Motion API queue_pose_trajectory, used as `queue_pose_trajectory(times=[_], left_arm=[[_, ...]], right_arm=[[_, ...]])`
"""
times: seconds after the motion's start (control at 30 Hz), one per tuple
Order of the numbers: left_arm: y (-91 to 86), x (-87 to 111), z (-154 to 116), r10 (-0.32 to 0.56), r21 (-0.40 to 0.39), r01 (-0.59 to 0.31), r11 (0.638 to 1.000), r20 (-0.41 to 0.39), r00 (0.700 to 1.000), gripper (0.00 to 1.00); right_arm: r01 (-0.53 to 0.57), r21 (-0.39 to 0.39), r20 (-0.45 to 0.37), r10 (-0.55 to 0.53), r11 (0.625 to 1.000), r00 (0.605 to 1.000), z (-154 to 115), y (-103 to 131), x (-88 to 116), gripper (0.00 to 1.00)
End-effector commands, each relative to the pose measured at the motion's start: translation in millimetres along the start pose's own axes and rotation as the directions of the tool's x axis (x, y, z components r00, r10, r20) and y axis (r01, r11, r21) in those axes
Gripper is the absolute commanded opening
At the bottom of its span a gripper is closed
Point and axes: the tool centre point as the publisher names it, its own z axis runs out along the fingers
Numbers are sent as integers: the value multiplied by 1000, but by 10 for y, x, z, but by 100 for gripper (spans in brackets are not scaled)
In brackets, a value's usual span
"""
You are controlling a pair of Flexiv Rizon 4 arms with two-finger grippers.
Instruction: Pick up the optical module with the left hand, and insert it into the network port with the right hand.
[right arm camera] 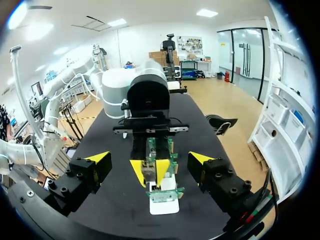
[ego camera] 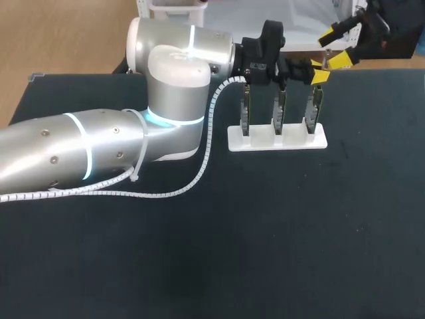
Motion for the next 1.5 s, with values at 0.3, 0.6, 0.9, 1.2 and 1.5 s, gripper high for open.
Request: queue_pose_trajectory(times=[0.3,0.6,0.9,1.2,1.5], left_arm=[[21,3,11,0,3,0,1000,0,1000,0],[21,3,11,0,3,0,1000,0,1000,0],[21,3,11,0,3,0,1000,0,1000,0],[21,3,11,0,3,0,1000,0,1000,0],[21,3,11,0,3,0,1000,0,1000,0]], right_arm=[[-9,47,-15,10,999,1000,82,122,-49,100],[-10,50,-24,11,999,1000,14,95,-25,100],[-9,23,-19,10,1000,1000,-20,25,41,100],[-1,-4,-20,1,1000,1000,-48,5,63,100],[3,-3,-19,-3,1000,1000,-60,-8,67,100]])
